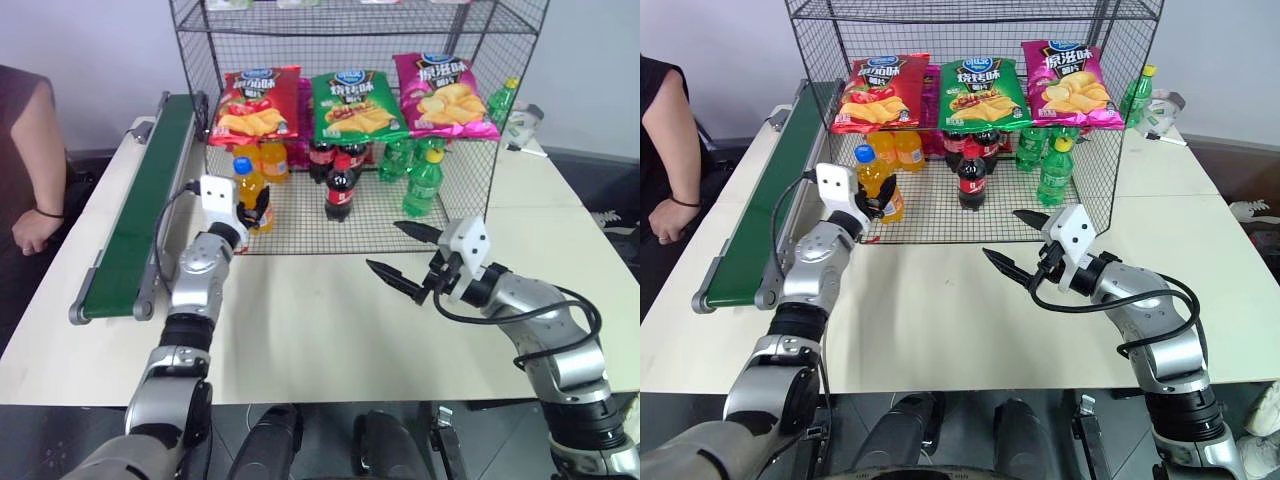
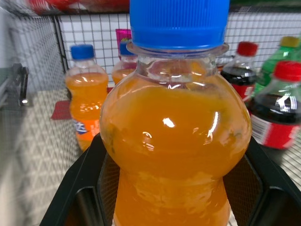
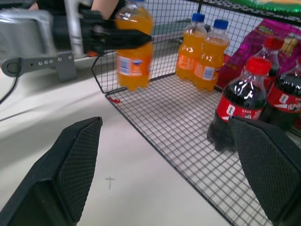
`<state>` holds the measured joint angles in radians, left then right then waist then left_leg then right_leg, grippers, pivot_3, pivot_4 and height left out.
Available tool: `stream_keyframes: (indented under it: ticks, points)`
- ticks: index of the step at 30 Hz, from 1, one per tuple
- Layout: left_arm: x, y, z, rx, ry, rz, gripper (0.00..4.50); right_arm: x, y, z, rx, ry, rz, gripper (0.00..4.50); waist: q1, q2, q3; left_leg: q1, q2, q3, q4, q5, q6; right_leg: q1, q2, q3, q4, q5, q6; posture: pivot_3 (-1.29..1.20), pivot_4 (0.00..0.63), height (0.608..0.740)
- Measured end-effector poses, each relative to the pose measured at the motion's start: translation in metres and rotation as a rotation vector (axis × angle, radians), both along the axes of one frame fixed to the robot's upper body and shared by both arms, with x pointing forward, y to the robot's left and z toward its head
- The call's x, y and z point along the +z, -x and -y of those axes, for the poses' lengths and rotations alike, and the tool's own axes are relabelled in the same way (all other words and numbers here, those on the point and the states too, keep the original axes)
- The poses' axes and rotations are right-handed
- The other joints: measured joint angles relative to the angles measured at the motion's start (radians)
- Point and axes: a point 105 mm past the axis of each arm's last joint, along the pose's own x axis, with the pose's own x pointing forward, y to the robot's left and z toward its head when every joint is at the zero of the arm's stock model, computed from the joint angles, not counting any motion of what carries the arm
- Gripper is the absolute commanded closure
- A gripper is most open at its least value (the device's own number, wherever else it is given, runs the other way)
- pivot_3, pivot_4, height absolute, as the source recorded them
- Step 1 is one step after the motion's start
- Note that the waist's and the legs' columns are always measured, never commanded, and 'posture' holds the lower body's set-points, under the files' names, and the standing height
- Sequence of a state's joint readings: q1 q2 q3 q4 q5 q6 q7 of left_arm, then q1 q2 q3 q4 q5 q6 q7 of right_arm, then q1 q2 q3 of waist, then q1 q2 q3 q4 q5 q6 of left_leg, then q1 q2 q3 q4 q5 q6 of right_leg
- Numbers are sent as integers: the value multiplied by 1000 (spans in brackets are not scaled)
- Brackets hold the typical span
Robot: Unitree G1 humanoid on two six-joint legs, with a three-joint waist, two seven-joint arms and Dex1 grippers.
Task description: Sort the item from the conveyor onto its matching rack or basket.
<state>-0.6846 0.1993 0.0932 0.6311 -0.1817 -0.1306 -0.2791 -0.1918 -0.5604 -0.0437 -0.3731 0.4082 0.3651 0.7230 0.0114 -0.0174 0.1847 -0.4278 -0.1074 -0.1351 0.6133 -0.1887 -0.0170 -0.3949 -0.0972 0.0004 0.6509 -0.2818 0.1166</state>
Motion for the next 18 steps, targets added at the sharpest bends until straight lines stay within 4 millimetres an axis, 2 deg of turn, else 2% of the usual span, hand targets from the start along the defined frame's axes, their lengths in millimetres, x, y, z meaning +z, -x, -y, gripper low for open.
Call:
stream_keyframes:
  ticks: [4,13,14,15,17,18]
  points:
    - [-15,-13,9,39,-4,-33,2064,-2,2,3,-22,-2,-3,0,-3,0,0,0,1,0,-1,0,0,-1,1,0,1,0,0,0,150,740]
    - [-24,-21,2,127,-10,-56,2064,-2,3,5,-44,-5,0,0,0,0,0,0,0,0,0,0,0,-1,2,0,2,0,0,0,150,740]
    - [-25,-21,1,126,-1,-56,1272,-2,3,5,-46,-6,1,0,0,0,0,0,0,0,0,0,0,-1,2,0,2,0,0,0,150,740]
    - [-24,-21,1,123,4,-54,995,-2,2,5,-47,-6,1,0,0,0,0,0,0,0,0,0,0,-1,2,0,3,0,0,0,150,740]
    - [-23,-21,2,109,12,-47,95,-2,2,5,-49,-6,1,0,0,0,0,0,0,0,0,0,0,-1,2,0,3,0,0,0,150,740]
    - [-21,-21,2,102,16,-43,35,-2,2,5,-49,-6,1,0,0,0,0,0,0,0,1,0,0,-1,2,0,3,0,0,0,150,740]
